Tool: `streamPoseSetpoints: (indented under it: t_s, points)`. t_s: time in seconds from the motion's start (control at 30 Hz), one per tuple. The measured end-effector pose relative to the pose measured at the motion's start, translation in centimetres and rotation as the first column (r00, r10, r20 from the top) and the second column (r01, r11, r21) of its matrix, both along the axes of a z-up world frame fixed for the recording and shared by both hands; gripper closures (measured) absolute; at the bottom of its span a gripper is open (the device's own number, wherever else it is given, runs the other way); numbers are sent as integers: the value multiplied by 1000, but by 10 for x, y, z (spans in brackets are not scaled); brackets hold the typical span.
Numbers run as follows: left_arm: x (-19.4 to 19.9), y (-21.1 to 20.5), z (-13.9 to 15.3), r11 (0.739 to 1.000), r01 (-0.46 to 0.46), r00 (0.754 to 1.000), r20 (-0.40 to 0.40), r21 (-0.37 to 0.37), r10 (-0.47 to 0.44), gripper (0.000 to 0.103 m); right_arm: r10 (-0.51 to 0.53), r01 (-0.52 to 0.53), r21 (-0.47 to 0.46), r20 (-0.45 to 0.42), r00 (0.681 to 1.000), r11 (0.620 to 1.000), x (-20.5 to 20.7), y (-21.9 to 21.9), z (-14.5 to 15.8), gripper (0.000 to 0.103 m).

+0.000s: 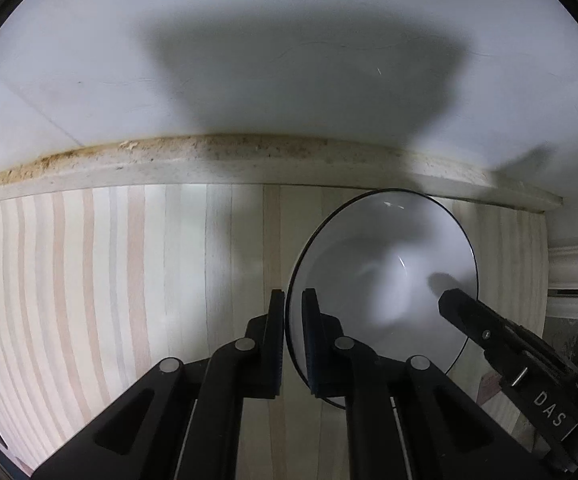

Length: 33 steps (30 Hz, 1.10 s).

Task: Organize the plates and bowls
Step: 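Gather the black-rim white bowl into the held bowls with both grippers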

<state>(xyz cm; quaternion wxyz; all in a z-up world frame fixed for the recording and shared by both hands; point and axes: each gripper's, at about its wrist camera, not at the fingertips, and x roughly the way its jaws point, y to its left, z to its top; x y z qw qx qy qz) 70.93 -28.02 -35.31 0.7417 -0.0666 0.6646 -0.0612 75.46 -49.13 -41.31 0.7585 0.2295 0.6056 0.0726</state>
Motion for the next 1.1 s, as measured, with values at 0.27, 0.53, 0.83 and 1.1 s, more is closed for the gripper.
streamPoseSetpoints:
  t_s: [0.27,0.53,0.83,1.1]
  points:
    - [-44,7,53,999,38,997,74,-1,-38,96,11,-11,1,36,999,1000,-27,14,36,91]
    - [-92,12,98,996,93,986,140,-14,-90,96,-1,2,-2,93,996,1000,-90,16,85,91]
    - [-150,-1,114,986,168,973,162,-17,-163,96,-31,31,1,127,991,1000,-178,-4,126,91]
    - [-194,1,87,979,203,976,91,-32,-199,96,-40,40,0,94,995,999,-237,-3,117,91]
